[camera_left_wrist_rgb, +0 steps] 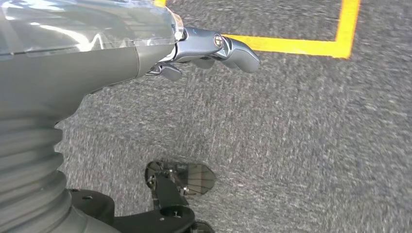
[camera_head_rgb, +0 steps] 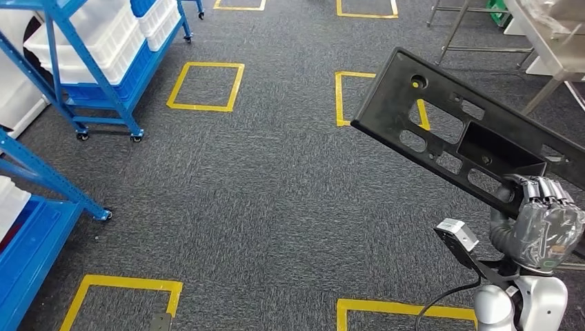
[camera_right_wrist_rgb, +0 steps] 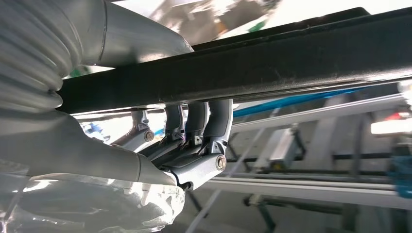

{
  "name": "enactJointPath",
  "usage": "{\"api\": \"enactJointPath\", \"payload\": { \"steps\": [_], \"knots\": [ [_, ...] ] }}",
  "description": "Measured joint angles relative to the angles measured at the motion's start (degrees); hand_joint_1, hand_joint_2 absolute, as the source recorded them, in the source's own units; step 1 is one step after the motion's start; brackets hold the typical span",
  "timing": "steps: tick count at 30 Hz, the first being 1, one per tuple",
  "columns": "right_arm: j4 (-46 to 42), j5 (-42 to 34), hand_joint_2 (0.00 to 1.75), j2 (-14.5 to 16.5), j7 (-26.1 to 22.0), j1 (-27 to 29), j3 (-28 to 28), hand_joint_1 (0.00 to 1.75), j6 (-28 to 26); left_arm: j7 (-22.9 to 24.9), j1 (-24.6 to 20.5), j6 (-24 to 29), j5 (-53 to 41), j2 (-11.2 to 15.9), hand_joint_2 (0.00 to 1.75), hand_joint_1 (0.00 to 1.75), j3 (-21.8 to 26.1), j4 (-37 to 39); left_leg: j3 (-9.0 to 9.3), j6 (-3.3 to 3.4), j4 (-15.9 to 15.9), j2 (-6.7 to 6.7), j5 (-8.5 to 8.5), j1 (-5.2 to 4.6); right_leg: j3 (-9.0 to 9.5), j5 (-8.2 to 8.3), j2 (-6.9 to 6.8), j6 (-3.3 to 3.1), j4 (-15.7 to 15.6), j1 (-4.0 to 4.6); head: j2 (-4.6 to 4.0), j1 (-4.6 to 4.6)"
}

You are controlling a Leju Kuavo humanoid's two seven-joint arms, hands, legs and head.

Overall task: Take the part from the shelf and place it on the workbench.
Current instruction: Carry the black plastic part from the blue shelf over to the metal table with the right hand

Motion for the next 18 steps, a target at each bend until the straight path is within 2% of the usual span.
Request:
{"api": "enactJointPath", "payload": {
  "steps": [2, 3, 4, 5, 6, 7, 8, 9, 10, 11, 13, 14, 15, 16, 17, 18],
  "knots": [
    [-0.63, 0.44, 1.75, -0.57, 0.52, 0.77, 0.09, 1.75, -0.02, -0.07, 0.07, -0.13, -0.09, 0.05, 1.75, 0.0, 0.0, -0.01, 0.24, -0.68, 0.02, 0.83, -0.33, 0.02, -0.14, 0.16, 1.35, -0.79, 0.01, 0.08, -0.01, 0.0],
    [-0.98, 0.69, 1.75, -0.77, 0.61, 1.11, 0.09, 1.75, -0.02, -0.07, 0.08, -0.16, -0.14, 0.06, 1.75, 0.0, 0.0, -0.01, 0.21, -0.98, 0.38, 0.25, -0.79, 0.16, -0.12, 0.23, 2.0, -1.13, -0.08, 0.0, -0.01, 0.01],
    [-1.28, 0.97, 1.75, -0.91, 0.63, 1.32, 0.09, 1.75, -0.03, -0.07, 0.1, -0.18, -0.17, 0.07, 1.75, 0.0, 0.0, -0.01, -0.22, -1.21, 1.66, -1.0, -1.77, 0.35, -0.09, 0.34, 2.63, -1.53, -0.19, -0.12, -0.01, 0.0],
    [-1.5, 1.38, 1.75, -0.97, 0.73, 1.44, 0.13, 1.75, -0.03, -0.07, 0.16, -0.2, -0.21, 0.07, 1.75, 0.0, 0.0, -0.01, -1.33, -1.37, 4.25, -2.66, -3.36, 0.54, -0.03, 0.42, 3.31, -1.89, -0.27, -0.21, -0.01, 0.0],
    [-1.61, 1.98, 1.75, -0.97, 0.94, 1.49, 0.19, 1.75, -0.02, -0.07, 0.31, -0.21, -0.21, 0.07, 1.75, 0.0, 0.0, -0.01, -3.05, -1.44, 8.13, -4.28, -5.31, 0.65, -0.04, 0.44, 4.02, -2.15, -0.27, -0.12, -0.01, 0.01],
    [-1.63, 2.77, 1.75, -0.97, 1.22, 1.49, 0.28, 1.75, -0.01, -0.07, 0.54, -0.22, -0.2, 0.07, 1.75, 0.0, 0.0, -0.01, -5.12, -1.46, 12.45, -5.14, -7.11, 0.7, -0.05, 0.45, 4.82, -2.36, -0.25, 0.01, -0.02, 0.0],
    [-1.61, 3.69, 1.75, -0.97, 1.53, 1.5, 0.4, 1.75, 0.0, -0.06, 0.79, -0.23, -0.16, 0.07, 1.75, 0.0, 0.0, -0.01, -6.96, -1.43, 16.02, -5.5, -8.2, 0.7, -0.04, 0.46, 5.73, -2.46, -0.23, 0.17, -0.02, 0.0],
    [-1.58, 4.59, 1.75, -0.96, 1.85, 1.49, 0.52, 1.75, 0.01, -0.07, 1.0, -0.26, -0.11, 0.07, 1.75, 0.0, 0.0, -0.01, -8.01, -1.3, 17.71, -5.63, -8.14, 0.68, -0.02, 0.46, 6.65, -2.52, -0.19, 0.33, -0.02, 0.0],
    [-1.53, 5.32, 1.75, -0.95, 2.1, 1.44, 0.67, 1.75, 0.01, -0.08, 1.14, -0.27, -0.04, 0.07, 1.75, 0.0, 0.0, -0.01, -7.97, -1.07, 16.98, -5.77, -6.9, 0.66, 0.02, 0.47, 7.56, -2.54, -0.15, 0.46, -0.02, -0.01],
    [-1.46, 5.93, 1.75, -0.95, 2.35, 1.36, 0.84, 1.75, 0.01, -0.1, 1.2, -0.28, 0.02, 0.09, 1.75, 0.0, 0.0, -0.01, -6.87, -0.73, 13.97, -6.23, -4.71, 0.6, 0.09, 0.47, 8.45, -2.55, -0.11, 0.53, -0.02, -0.01],
    [-1.2, 6.9, 1.75, -0.93, 2.91, 1.04, 1.2, 1.75, 0.01, -0.16, 1.26, -0.29, 0.19, 0.2, 1.75, 0.0, 0.03, -0.01, -3.64, 0.09, 5.72, -9.18, -0.63, 0.49, 0.09, 0.51, 10.05, -2.42, -0.03, 0.51, -0.01, 0.0],
    [-0.99, 7.35, 1.75, -0.92, 3.24, 0.77, 1.42, 1.75, 0.02, -0.22, 1.28, -0.29, 0.26, 0.28, 1.75, 0.0, 0.05, -0.01, -2.38, 0.37, 2.79, -10.56, 0.42, 0.44, -0.04, 0.59, 10.76, -2.2, 0.0, 0.39, -0.01, 0.0],
    [-0.76, 7.75, 1.75, -0.91, 3.59, 0.52, 1.61, 1.75, 0.02, -0.27, 1.31, -0.29, 0.35, 0.34, 1.75, 0.0, 0.08, -0.01, -1.76, 0.55, 1.32, -11.51, 0.66, 0.37, -0.23, 0.7, 11.44, -1.88, -0.01, 0.2, -0.01, 0.01],
    [-0.53, 8.12, 1.75, -0.9, 3.92, 0.32, 1.78, 1.75, 0.03, -0.33, 1.32, -0.29, 0.44, 0.38, 1.75, 0.0, 0.11, -0.01, -1.53, 0.67, 0.96, -11.48, 0.59, 0.31, -0.42, 0.87, 12.17, -1.45, -0.1, 0.01, -0.02, -0.01],
    [-0.32, 8.39, 1.75, -0.9, 4.18, 0.18, 1.9, 1.75, 0.03, -0.39, 1.32, -0.29, 0.51, 0.37, 1.75, 0.0, 0.13, -0.01, -1.32, 0.8, 0.62, -10.82, 0.75, 0.29, -0.56, 1.07, 12.86, -1.01, -0.31, -0.11, -0.02, -0.02],
    [-0.14, 8.59, 1.75, -0.92, 4.43, 0.12, 1.99, 1.75, 0.02, -0.44, 1.31, -0.29, 0.59, 0.37, 1.75, 0.0, 0.15, -0.01, -1.08, 1.01, 0.01, -10.1, 1.08, 0.35, -0.63, 1.04, 12.57, -0.76, -0.33, -0.17, -0.02, -0.02]
  ]
}}
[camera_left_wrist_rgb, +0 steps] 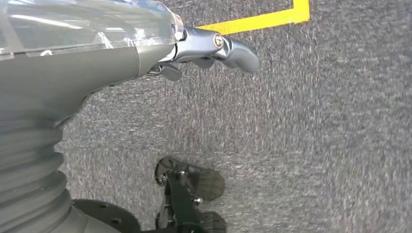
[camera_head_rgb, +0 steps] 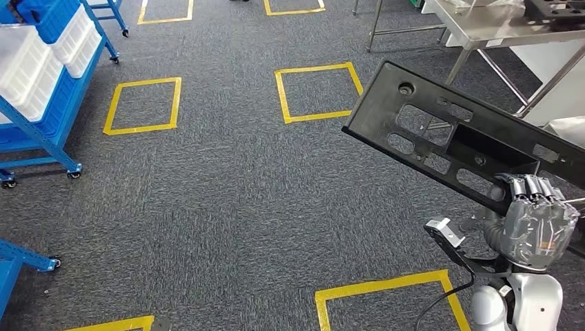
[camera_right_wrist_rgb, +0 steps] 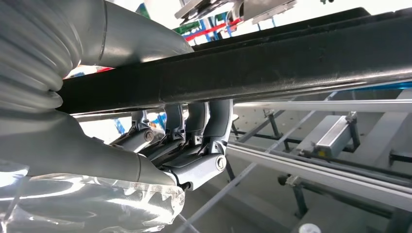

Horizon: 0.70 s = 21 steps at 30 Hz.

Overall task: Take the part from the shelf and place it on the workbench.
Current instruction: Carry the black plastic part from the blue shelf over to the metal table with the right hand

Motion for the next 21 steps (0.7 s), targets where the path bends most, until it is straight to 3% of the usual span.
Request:
{"api": "enactJointPath", "payload": {
  "steps": [2, 4, 6, 7, 9, 11, 12, 14, 15, 16, 17, 19, 21],
  "knots": [
    [0.41, 0.37, 1.75, -0.13, 0.7, -0.5, 0.28, 1.75, -0.01, -0.19, 0.06, -0.05, 0.13, 0.02, 1.75, 0.0, 0.13, 0.0, 0.54, 0.55, -1.46, 1.72, 0.79, 0.22, -1.37, -1.75, -3.43, 0.35, 2.54, 0.09, 0.01, 0.02],
    [0.92, 0.83, 1.75, -0.24, 1.6, -1.08, 0.67, 1.75, 0.0, -0.33, 0.34, -0.29, 0.34, 0.05, 1.75, 0.0, 0.37, 0.0, 0.74, 0.83, -2.07, 3.57, 1.03, 0.19, -4.68, -5.26, -7.35, 0.86, 9.34, -0.14, 0.0, 0.04],
    [1.49, 1.18, 1.75, -0.34, 2.38, -1.09, 0.9, 1.75, 0.01, -0.34, 0.63, -0.68, 0.52, 0.06, 1.75, 0.0, 0.63, 0.0, 0.73, 0.78, -1.99, 5.41, 0.85, 0.15, -7.14, -6.8, -8.27, 1.59, 14.5, -0.51, 0.01, 0.04],
    [1.74, 1.23, 1.75, -0.45, 2.7, -0.99, 0.95, 1.75, 0.01, -0.3, 0.67, -0.81, 0.54, 0.05, 1.75, 0.0, 0.73, 0.0, 0.73, 0.68, -1.89, 6.26, 0.72, 0.16, -6.92, -6.1, -8.46, 1.88, 14.21, -0.66, 0.01, 0.04],
    [2.1, 1.1, 1.75, -0.78, 3.14, -0.9, 0.96, 1.75, 0.01, -0.03, 0.61, -0.93, 0.38, -0.04, 1.75, 0.0, 0.8, 0.0, 0.78, 0.32, -1.43, 7.82, 0.25, 0.17, -3.16, -2.7, -9.87, 2.23, 7.4, -0.81, 0.01, 0.03],
    [2.32, 0.79, 1.75, -1.13, 3.4, -0.92, 0.96, 1.75, 0.01, 0.5, 0.5, -0.93, 0.12, -0.11, 1.75, 0.0, 0.8, 0.0, 0.85, -0.31, -0.84, 9.05, -0.38, -0.05, 0.45, -0.55, -11.98, 1.97, 0.81, -0.47, 0.02, 0.03],
    [2.45, 0.61, 1.75, -1.3, 3.55, -0.92, 0.96, 1.75, 0.01, 0.84, 0.43, -0.92, -0.02, -0.12, 1.75, 0.0, 0.81, 0.0, 0.94, -0.68, -0.61, 9.6, -0.64, -0.17, 1.13, -0.37, -12.48, 1.67, -0.55, -0.25, 0.02, 0.03],
    [2.87, 0.14, 1.75, -1.72, 3.85, -0.85, 0.96, 1.75, 0.01, 1.63, 0.22, -0.91, -0.48, -0.14, 1.75, 0.0, 0.79, 0.0, 1.28, -1.35, -0.53, 10.77, -0.97, -0.26, 0.95, -0.44, -11.42, 0.95, -0.59, 0.06, 0.01, 0.04],
    [3.09, -0.11, 1.75, -1.98, 3.97, -0.76, 0.96, 1.75, 0.0, 1.93, 0.06, -1.02, -0.92, -0.17, 1.75, 0.0, 0.72, 0.0, 1.39, -1.71, -0.37, 10.61, -1.26, -0.14, 0.96, -0.39, -10.74, 0.6, -0.67, -0.02, 0.01, 0.03],
    [3.26, -0.36, 1.75, -2.26, 4.05, -0.7, 0.96, 1.75, -0.01, 2.13, -0.1, -1.16, -1.45, -0.2, 1.75, 0.0, 0.59, 0.0, 1.21, -2.0, 0.38, 9.65, -1.95, 0.01, 1.02, -0.31, -10.09, 0.24, -0.78, -0.14, 0.0, 0.03],
    [3.39, -0.63, 1.75, -2.48, 4.09, -0.64, 0.96, 1.75, -0.01, 2.25, -0.23, -1.31, -2.02, -0.23, 1.75, 0.0, 0.39, 0.0, 0.49, -2.2, 2.31, 8.19, -3.28, 0.2, 1.1, -0.2, -9.48, -0.14, -0.92, -0.28, 0.01, 0.03],
    [3.55, -1.17, 1.75, -2.71, 3.99, -0.45, 0.96, 1.75, -0.01, 2.49, -0.22, -1.49, -3.07, -0.25, 1.75, 0.0, -0.11, 0.0, -2.74, -2.35, 9.63, 5.21, -7.24, 0.45, 1.14, -0.14, -8.22, -0.7, -0.99, -0.32, 0.0, 0.02],
    [3.69, -1.59, 1.75, -2.74, 3.71, 0.02, 0.96, 1.75, -0.01, 2.9, -0.04, -1.54, -3.91, -0.28, 1.75, 0.0, -0.6, 0.0, -6.12, -2.35, 16.66, 4.49, -9.69, 0.48, 1.16, -0.15, -6.62, -0.88, -0.96, -0.14, 0.01, 0.01]
  ]
}}
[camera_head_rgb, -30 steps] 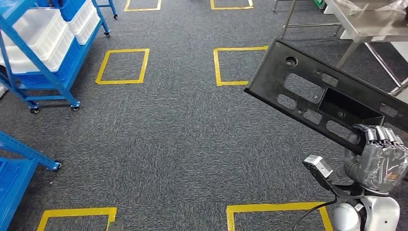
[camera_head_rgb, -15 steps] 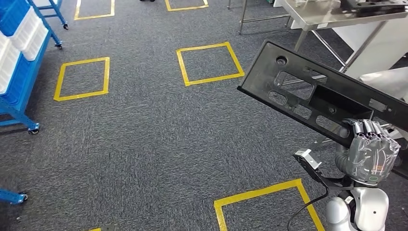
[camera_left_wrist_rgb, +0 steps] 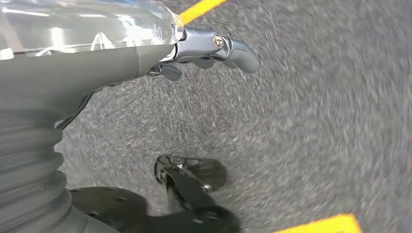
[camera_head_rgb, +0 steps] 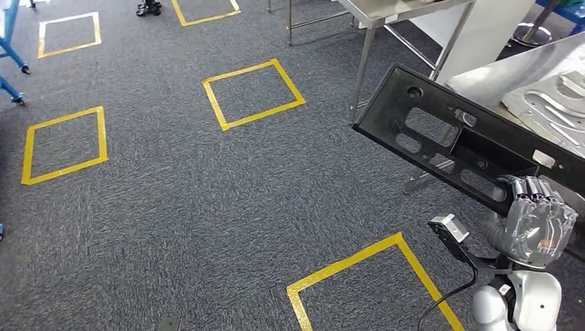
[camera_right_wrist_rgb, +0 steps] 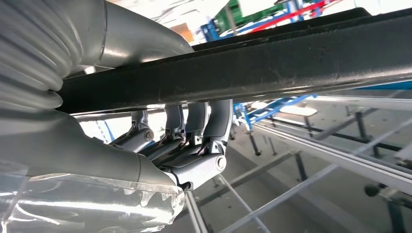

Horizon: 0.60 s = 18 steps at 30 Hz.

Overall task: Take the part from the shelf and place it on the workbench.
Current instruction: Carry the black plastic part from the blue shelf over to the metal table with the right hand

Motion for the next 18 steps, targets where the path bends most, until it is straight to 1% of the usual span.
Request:
{"api": "enactJointPath", "payload": {
  "steps": [1, 2, 3, 4, 5, 6, 7, 8, 9, 10, 11, 12, 13, 14, 15, 16, 17, 18],
  "knots": [
    [0.05, -0.12, 1.75, -0.01, -0.15, 0.28, 0.0, 1.75, 0.0, 0.17, 0.06, -0.06, -0.32, -0.02, 1.75, 0.0, -0.25, 0.0, -0.53, 0.07, 0.82, -0.09, 0.44, 0.0, 0.03, 0.0, 0.9, -0.01, 0.05, 0.07, 0.01, 0.0],
    [0.08, -0.21, 1.75, -0.01, -0.27, 0.53, 0.0, 1.75, 0.0, 0.3, 0.06, -0.15, -0.56, -0.04, 1.75, 0.0, -0.5, 0.0, 0.11, 0.23, -0.92, -0.28, 2.11, 0.01, 0.08, -0.01, 1.84, 0.01, 0.12, 0.09, 0.01, 0.0],
    [0.09, -0.27, 1.75, -0.02, -0.4, 0.75, 0.0, 1.75, 0.0, 0.37, 0.02, -0.28, -0.75, -0.05, 1.75, 0.0, -0.79, 0.0, 1.67, 0.45, -4.62, -0.87, 4.5, 0.01, 0.12, -0.04, 2.77, 0.06, 0.22, 0.08, 0.01, 0.0],
    [0.09, -0.31, 1.75, -0.02, -0.53, 0.91, 0.0, 1.75, 0.0, 0.4, -0.01, -0.45, -0.95, -0.05, 1.75, 0.0, -1.08, 0.0, 3.45, 0.72, -8.81, -2.3, 6.54, 0.04, 0.1, -0.07, 3.62, 0.18, 0.34, 0.06, 0.01, 0.0],
    [0.09, -0.31, 1.75, -0.02, -0.67, 1.01, 0.0, 1.75, 0.0, 0.42, -0.02, -0.68, -1.19, -0.05, 1.75, 0.0, -1.33, 0.0, 4.98, 0.95, -12.56, -3.69, 7.95, 0.12, -0.02, -0.08, 4.46, 0.41, 0.53, 0.06, 0.0, 0.0],
    [0.08, -0.29, 1.75, -0.01, -0.83, 1.11, 0.0, 1.75, 0.0, 0.5, -0.04, -0.98, -1.52, -0.05, 1.75, 0.0, -1.55, 0.0, 5.96, 1.12, -14.82, -4.77, 8.56, 0.11, -0.24, -0.01, 5.2, 0.74, 0.62, -0.04, -0.01, 0.0],
    [0.08, -0.23, 1.75, -0.01, -1.04, 1.2, 0.0, 1.75, 0.0, 0.7, -0.05, -1.32, -1.99, -0.05, 1.75, 0.0, -1.79, 0.0, 6.35, 1.29, -15.71, -5.32, 8.49, 0.06, -0.51, 0.12, 5.91, 1.15, 0.64, -0.16, -0.01, -0.01],
    [0.08, -0.04, 1.75, 0.0, -1.28, 1.26, -0.01, 1.75, 0.0, 1.03, -0.06, -1.73, -2.65, -0.05, 1.75, 0.0, -2.16, 0.0, 6.49, 1.49, -16.03, -4.81, 8.51, 0.01, -0.77, 0.33, 6.7, 1.64, 0.56, -0.26, -0.01, 0.0],
    [0.07, 0.23, 1.75, 0.01, -1.5, 1.33, -0.03, 1.75, -0.01, 1.42, -0.1, -2.14, -3.43, -0.08, 1.75, 0.0, -2.65, 0.0, 6.61, 1.87, -16.22, -4.05, 8.72, 0.05, -0.97, 0.42, 7.07, 2.04, 0.51, -0.44, -0.01, 0.0],
    [0.07, 0.53, 1.75, 0.01, -1.64, 1.35, -0.06, 1.75, -0.01, 1.78, -0.13, -2.49, -4.2, -0.11, 1.75, 0.0, -3.25, 0.0, 6.71, 2.31, -16.62, -3.32, 8.98, 0.11, -1.25, 0.16, 6.16, 2.37, 0.88, -0.36, -0.01, 0.02],
    [0.05, 0.85, 1.75, 0.02, -1.67, 1.25, -0.09, 1.75, -0.02, 2.03, -0.17, -2.82, -4.93, -0.14, 1.75, 0.0, -3.86, 0.0, 6.81, 2.75, -17.05, -2.51, 9.25, 0.18, -1.91, -0.68, 4.44, 2.62, 2.11, -0.24, -0.01, 0.04],
    [0.05, 1.12, 1.75, 0.05, -1.57, 1.09, -0.11, 1.75, -0.02, 2.17, -0.16, -3.1, -5.53, -0.17, 1.75, 0.0, -4.4, 0.0, 6.86, 3.09, -17.38, -1.73, 9.44, 0.21, -3.06, -2.13, 2.21, 2.8, 4.52, -0.15, -0.01, 0.05],
    [0.06, 1.41, 1.75, 0.11, -1.37, 0.95, -0.1, 1.75, -0.02, 2.26, -0.07, -3.38, -6.02, -0.17, 1.75, 0.0, -4.91, 0.0, 6.87, 3.28, -17.47, -0.98, 9.47, 0.06, -4.71, -3.97, 0.07, 3.0, 7.99, -0.05, -0.01, 0.07],
    [0.1, 1.73, 1.75, 0.17, -1.08, 0.87, -0.1, 1.75, -0.01, 2.32, 0.08, -3.68, -6.44, -0.17, 1.75, 0.0, -5.35, 0.0, 6.84, 3.39, -17.46, -0.11, 9.43, -0.03, -6.56, -5.69, -0.97, 3.21, 11.88, -0.12, 0.0, 0.07],
    [0.2, 2.07, 1.75, 0.22, -0.72, 0.89, -0.09, 1.75, 0.0, 2.39, 0.27, -3.96, -6.8, -0.17, 1.75, 0.0, -5.75, 0.0, 6.82, 3.41, -17.42, 0.73, 9.36, -0.1, -8.01, -6.71, -1.43, 3.4, 14.99, -0.22, 0.0, 0.07],
    [0.32, 2.39, 1.75, 0.26, -0.35, 0.95, -0.09, 1.75, 0.01, 2.49, 0.41, -4.17, -7.17, -0.17, 1.75, 0.0, -6.14, 0.0, 6.83, 3.4, -17.36, 1.62, 9.25, -0.14, -8.55, -6.67, -1.66, 3.56, 16.25, -0.3, 0.0, 0.07],
    [0.45, 2.7, 1.75, 0.28, 0.01, 1.0, -0.09, 1.75, 0.02, 2.61, 0.49, -4.33, -7.59, -0.17, 1.75, 0.0, -6.56, 0.0, 6.86, 3.32, -17.28, 2.45, 9.12, -0.15, -7.86, -5.55, -1.95, 3.66, 15.09, -0.34, 0.0, 0.07],
    [0.55, 2.98, 1.75, 0.29, 0.33, 1.0, -0.09, 1.75, 0.02, 2.76, 0.51, -4.42, -8.01, -0.19, 1.75, 0.0, -6.99, 0.0, 6.96, 3.19, -17.19, 3.22, 8.95, -0.15, -6.03, -3.71, -2.6, 3.68, 11.78, -0.34, -0.01, 0.07]
  ]
}}
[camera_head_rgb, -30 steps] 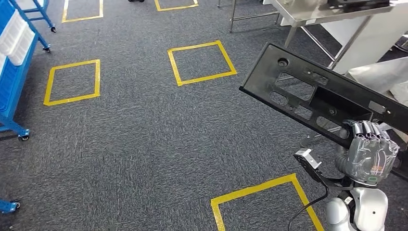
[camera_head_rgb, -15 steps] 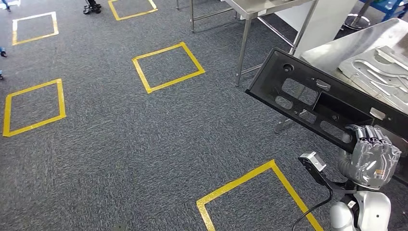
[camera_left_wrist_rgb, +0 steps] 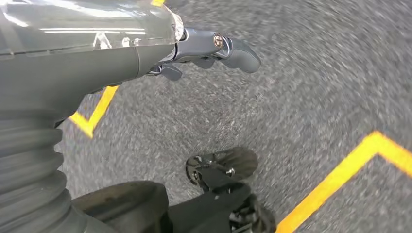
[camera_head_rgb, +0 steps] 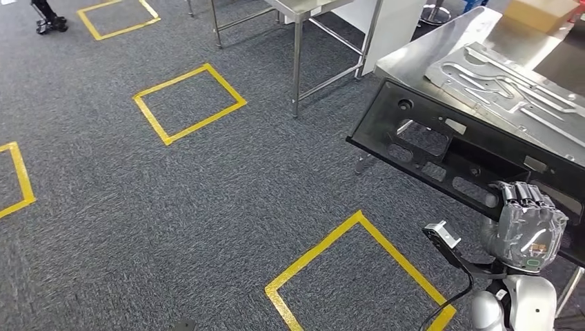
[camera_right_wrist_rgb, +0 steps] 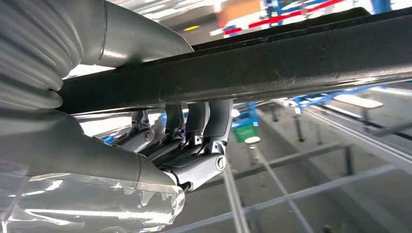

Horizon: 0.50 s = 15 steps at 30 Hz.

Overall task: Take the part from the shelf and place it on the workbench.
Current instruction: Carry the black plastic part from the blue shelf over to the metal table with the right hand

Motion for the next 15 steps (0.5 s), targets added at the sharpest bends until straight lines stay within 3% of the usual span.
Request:
{"api": "enactJointPath", "payload": {
  "steps": [2, 4, 6, 7, 9, 10, 12, 13, 14, 15],
  "knots": [
    [0.09, 0.44, 1.75, 0.03, 0.43, -0.09, 0.01, 1.75, -0.01, 0.29, -0.01, -0.08, -0.61, -0.05, 1.75, 0.0, -0.84, 0.0, 0.32, -0.48, 0.24, 1.29, -0.48, -0.27, 4.35, 2.9, -3.04, -0.43, -8.0, 0.31, -0.01, -0.01],
    [0.13, 0.63, 1.75, 0.13, 0.68, -0.18, 0.02, 1.75, -0.02, 0.51, -0.01, -0.08, -0.74, -0.09, 1.75, 0.0, -1.37, 0.0, 0.65, -1.07, 0.39, 2.42, -0.9, -0.67, 6.02, 3.48, -4.59, -1.26, -11.32, 0.8, -0.01, -0.02],
    [0.14, 0.67, 1.75, 0.23, 0.86, -0.18, 0.02, 1.75, -0.02, 0.58, -0.02, -0.08, -0.74, -0.09, 1.75, 0.0, -1.68, 0.0, 0.93, -1.68, 0.38, 3.69, -1.23, -0.79, 5.87, 3.55, -3.07, -2.02, -11.36, 0.9, 0.0, -0.02],
    [0.13, 0.67, 1.75, 0.26, 0.89, -0.15, 0.02, 1.75, -0.03, 0.59, -0.05, -0.08, -0.74, -0.09, 1.75, 0.0, -1.79, 0.0, 0.99, -2.02, 0.68, 3.47, -1.64, -0.67, 5.92, 3.65, -2.32, -2.33, -11.51, 0.78, 0.01, -0.02],
    [0.13, 0.67, 1.75, 0.31, 0.96, -0.24, 0.05, 1.75, -0.04, 0.52, -0.08, -0.38, -0.63, -0.09, 1.75, 0.0, -1.93, 0.0, -0.36, -2.56, 4.21, 0.71, -3.92, -0.38, 6.1, 3.75, -0.82, -3.14, -11.83, 0.41, 0.01, -0.03],
    [0.16, 0.68, 1.75, 0.38, 1.07, -0.27, 0.09, 1.75, -0.03, 0.45, -0.02, -0.73, -0.55, -0.09, 1.75, 0.0, -1.96, 0.0, -2.02, -2.74, 7.86, -1.22, -5.68, -0.22, 6.12, 3.65, -0.1, -3.48, -11.86, 0.38, 0.02, -0.03],
    [0.32, 0.69, 1.75, 0.5, 1.36, -0.23, 0.23, 1.75, -0.02, 0.34, 0.29, -1.66, -0.55, -0.05, 1.75, 0.0, -2.0, 0.0, -6.33, -2.94, 16.13, -2.98, -8.54, -0.15, 6.21, 3.29, 1.68, -3.95, -11.84, 0.44, 0.01, -0.02],
    [0.42, 0.68, 1.75, 0.55, 1.49, -0.1, 0.28, 1.75, -0.02, 0.33, 0.48, -1.99, -0.66, -0.02, 1.75, 0.0, -2.06, 0.0, -7.71, -2.94, 18.27, -3.14, -8.55, -0.15, 6.39, 3.13, 2.66, -3.99, -11.82, 0.49, 0.01, -0.02],
    [0.52, 0.66, 1.75, 0.55, 1.57, 0.06, 0.34, 1.75, -0.02, 0.34, 0.6, -2.22, -0.82, 0.0, 1.75, 0.0, -2.13, 0.0, -8.02, -2.86, 18.1, -3.21, -7.36, -0.14, 6.69, 2.95, 3.68, -3.93, -11.8, 0.53, 0.01, -0.02],
    [0.58, 0.61, 1.75, 0.55, 1.61, 0.23, 0.42, 1.75, -0.02, 0.35, 0.67, -2.38, -0.94, 0.01, 1.75, 0.0, -2.21, 0.0, -7.23, -2.7, 15.61, -3.47, -5.17, -0.14, 7.08, 2.75, 4.66, -3.81, -11.78, 0.55, 0.0, -0.02]
  ]
}}
